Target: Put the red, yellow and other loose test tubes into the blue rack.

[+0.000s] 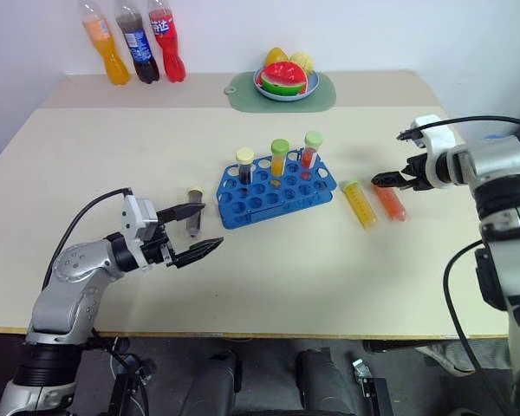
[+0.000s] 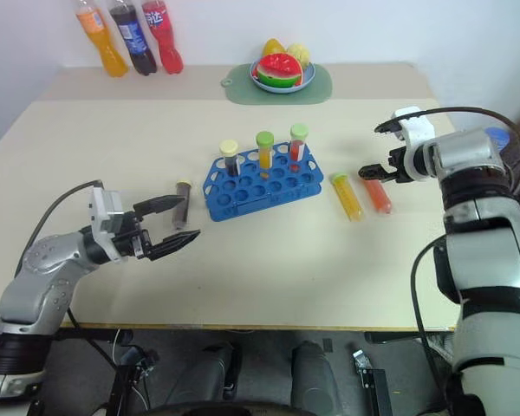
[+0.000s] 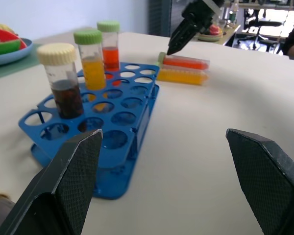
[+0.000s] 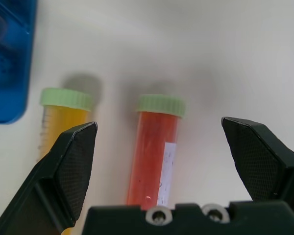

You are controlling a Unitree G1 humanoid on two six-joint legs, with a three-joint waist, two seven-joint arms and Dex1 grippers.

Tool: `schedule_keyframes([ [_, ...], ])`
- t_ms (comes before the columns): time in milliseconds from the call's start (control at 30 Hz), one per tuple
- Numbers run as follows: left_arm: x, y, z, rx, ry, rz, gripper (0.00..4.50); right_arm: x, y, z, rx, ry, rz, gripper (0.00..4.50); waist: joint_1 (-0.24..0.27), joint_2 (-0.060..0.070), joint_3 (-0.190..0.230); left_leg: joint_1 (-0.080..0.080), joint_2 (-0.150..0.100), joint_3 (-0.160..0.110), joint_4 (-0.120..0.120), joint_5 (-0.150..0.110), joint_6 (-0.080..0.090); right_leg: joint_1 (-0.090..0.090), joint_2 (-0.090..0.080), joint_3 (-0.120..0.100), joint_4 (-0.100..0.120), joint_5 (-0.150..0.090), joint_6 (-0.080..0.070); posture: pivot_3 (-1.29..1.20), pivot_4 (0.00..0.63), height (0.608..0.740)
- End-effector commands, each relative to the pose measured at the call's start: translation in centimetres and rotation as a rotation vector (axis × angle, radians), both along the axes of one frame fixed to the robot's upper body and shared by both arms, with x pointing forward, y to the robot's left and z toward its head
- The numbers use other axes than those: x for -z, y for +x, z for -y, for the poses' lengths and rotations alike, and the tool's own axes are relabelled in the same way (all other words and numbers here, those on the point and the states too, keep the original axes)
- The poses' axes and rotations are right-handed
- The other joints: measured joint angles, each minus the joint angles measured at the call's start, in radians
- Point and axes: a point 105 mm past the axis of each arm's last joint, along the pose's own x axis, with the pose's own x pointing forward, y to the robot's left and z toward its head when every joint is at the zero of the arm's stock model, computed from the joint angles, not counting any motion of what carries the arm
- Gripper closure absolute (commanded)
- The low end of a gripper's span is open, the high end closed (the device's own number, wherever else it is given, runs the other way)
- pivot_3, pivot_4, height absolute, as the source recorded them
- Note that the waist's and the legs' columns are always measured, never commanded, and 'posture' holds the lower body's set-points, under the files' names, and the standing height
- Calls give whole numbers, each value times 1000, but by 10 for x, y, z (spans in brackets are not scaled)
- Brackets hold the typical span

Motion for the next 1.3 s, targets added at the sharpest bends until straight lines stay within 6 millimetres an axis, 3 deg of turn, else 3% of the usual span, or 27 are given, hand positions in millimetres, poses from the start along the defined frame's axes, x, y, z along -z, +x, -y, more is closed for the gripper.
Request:
schedule_keyframes([
  [33, -11, -6, -1, -12, -9, 39, 313, -2, 1, 4, -4, -42, -20, 0, 0, 0, 0, 0, 0, 0, 0, 0, 0, 0, 0, 0, 0, 0, 0, 0, 150, 740],
  [133, -11, -11, -1, -28, -39, 24, 313, 10, -1, 2, -36, -70, -74, 0, -1, 0, 0, 0, 0, 1, 0, 0, 0, 0, 0, 0, 0, 0, 0, 0, 150, 740],
  [200, -10, -14, -1, -36, -46, 19, 258, 14, -1, 1, -44, -82, -89, 553, -2, 1, 0, 0, 0, 1, 0, 0, 0, 0, 0, 0, 1, 0, 0, 0, 150, 740],
  [267, -8, -17, -2, -49, -60, 8, 258, 18, -3, -2, -65, -83, -110, 1319, -2, 1, 0, 0, 0, 1, 0, 0, 0, 0, 0, 0, 1, 0, 0, 0, 150, 740],
  [400, -6, -23, 0, -63, -73, -4, 258, 20, -3, -2, -65, -93, -117, 3394, -7, 1, 0, 0, 0, 1, 0, 0, 0, 0, 0, 0, 1, 0, 0, 0, 150, 740],
  [433, -5, -24, 0, -66, -74, -6, 258, 21, -3, -1, -66, -98, -114, 3686, -10, 1, 0, 0, 0, 1, 0, 0, -1, 0, 0, 0, 1, 0, 0, 0, 150, 740],
  [633, -5, -24, 1, -71, -80, -9, 258, 5, 2, 5, -100, -82, -13, 3721, -19, 1, 0, 0, 0, 1, 1, 0, -1, 0, 0, 0, 1, 0, 0, 0, 150, 740],
  [767, -7, -22, -1, -82, -88, 0, 258, -31, 6, 7, -140, 78, 194, 3721, -20, 2, 1, 0, 0, 2, 0, 0, -1, 0, 0, 0, 1, 0, 0, 0, 150, 740],
  [833, -5, -22, -2, -90, -89, -2, 258, -49, 2, -6, -272, 230, 325, 3721, -21, 2, 1, 0, 0, 3, 0, 0, -1, 0, 0, 0, 1, 0, 0, 0, 150, 740],
  [933, -3, -21, -2, -93, -92, -4, 258, -57, -14, -23, -425, 316, 436, 3721, -23, 2, 1, 1, 1, 2, 0, 0, -1, 2, 2, 0, 1, 0, 0, 0, 150, 740],
  [1033, -3, -18, -1, -84, -107, -12, 258, -53, -42, -65, -607, 405, 610, 3721, -22, 2, 1, 1, 3, 0, 1, 0, 0, 3, 3, 0, 1, 0, 0, 0, 150, 740],
  [1133, -3, -16, 1, -69, -122, -17, 258, -52, -49, -96, -574, 471, 810, 3721, -26, 3, 1, 2, 3, -1, 2, 0, -1, 1, 4, 1, 4, 1, -1, 0, 150, 740],
  [1300, -4, -10, -1, -76, -142, -18, 258, -45, -41, -126, -431, 529, 1060, 3721, -18, 3, 1, 2, 3, -1, 3, 1, -2, 1, 4, 2, 7, 2, -2, 0, 150, 740],
])
